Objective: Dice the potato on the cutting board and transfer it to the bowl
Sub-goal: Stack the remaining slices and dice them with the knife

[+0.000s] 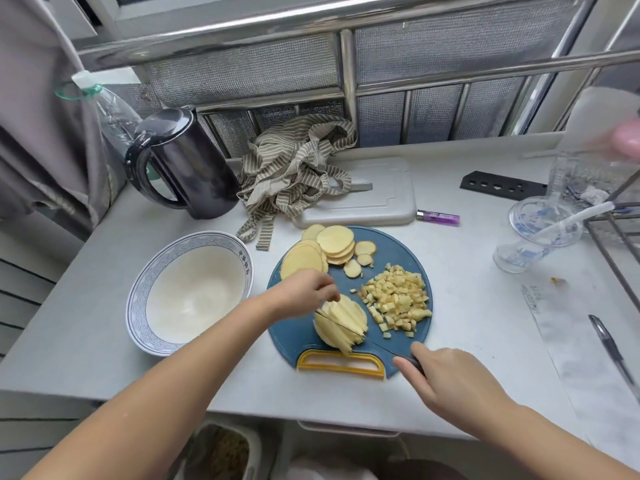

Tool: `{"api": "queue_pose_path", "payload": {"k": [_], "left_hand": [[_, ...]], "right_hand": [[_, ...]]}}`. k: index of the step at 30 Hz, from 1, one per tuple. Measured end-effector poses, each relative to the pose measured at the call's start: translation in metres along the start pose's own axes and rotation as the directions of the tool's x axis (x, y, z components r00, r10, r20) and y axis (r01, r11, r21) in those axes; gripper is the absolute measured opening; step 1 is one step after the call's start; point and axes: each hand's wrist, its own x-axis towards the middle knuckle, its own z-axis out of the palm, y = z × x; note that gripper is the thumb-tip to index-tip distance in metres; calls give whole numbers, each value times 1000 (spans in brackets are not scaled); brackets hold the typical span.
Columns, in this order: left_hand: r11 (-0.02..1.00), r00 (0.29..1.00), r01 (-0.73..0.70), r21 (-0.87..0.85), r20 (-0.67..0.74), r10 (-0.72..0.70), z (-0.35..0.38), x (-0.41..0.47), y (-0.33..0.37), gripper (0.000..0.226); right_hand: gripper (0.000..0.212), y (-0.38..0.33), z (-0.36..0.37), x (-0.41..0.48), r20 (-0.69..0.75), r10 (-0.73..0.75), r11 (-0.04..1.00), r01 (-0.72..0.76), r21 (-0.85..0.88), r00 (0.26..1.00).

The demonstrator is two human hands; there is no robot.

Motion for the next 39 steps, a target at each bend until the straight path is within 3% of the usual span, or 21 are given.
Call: {"api": "queue_pose_path", "payload": {"k": [2, 4, 8, 11, 15, 20, 25, 31, 34, 36, 39], "left_hand": [[997, 997, -28, 65, -76, 33, -7, 0, -5, 23], [976, 994, -91, 198, -43, 101, -9, -2, -12, 30], [821, 943, -330, 465, 124, 309, 16, -1, -26, 82], [694, 872, -483, 534, 228, 432, 33, 13, -31, 99], [677, 812, -580, 452, 259, 523, 37, 29, -44, 101], [618, 751, -646, 448, 225, 621, 44, 37, -57, 82], [608, 739, -637, 475, 153, 656, 56, 40, -68, 83], [709, 768, -587, 390, -10, 641, 71, 37, -69, 72], [708, 759, -569, 418, -65, 648, 74, 37, -72, 71], [739, 758, -508, 442, -177, 627, 80, 33, -74, 69], [869, 800, -318, 379, -384, 461, 95, 19, -73, 68]], "right_hand": [[48, 6, -5, -6, -10, 85, 991, -83, 104, 996], [42, 12, -9, -10, -26, 186, 958, -175, 229, 982], [43, 17, -9, -10, -25, 334, 869, -298, 396, 942], [43, 11, -9, -7, -7, 388, 821, -343, 456, 922], [43, -1, -7, -5, 21, 446, 771, -396, 499, 895], [42, -16, -1, -6, 25, 500, 730, -437, 525, 866], [41, -35, 7, -8, 30, 526, 713, -460, 529, 850], [40, -56, 25, -17, 55, 606, 625, -518, 584, 793], [41, -66, 33, -22, 61, 642, 585, -539, 606, 764], [42, -73, 38, -25, 58, 660, 566, -546, 617, 749], [43, -85, 45, -27, 46, 672, 561, -549, 620, 739]]}}
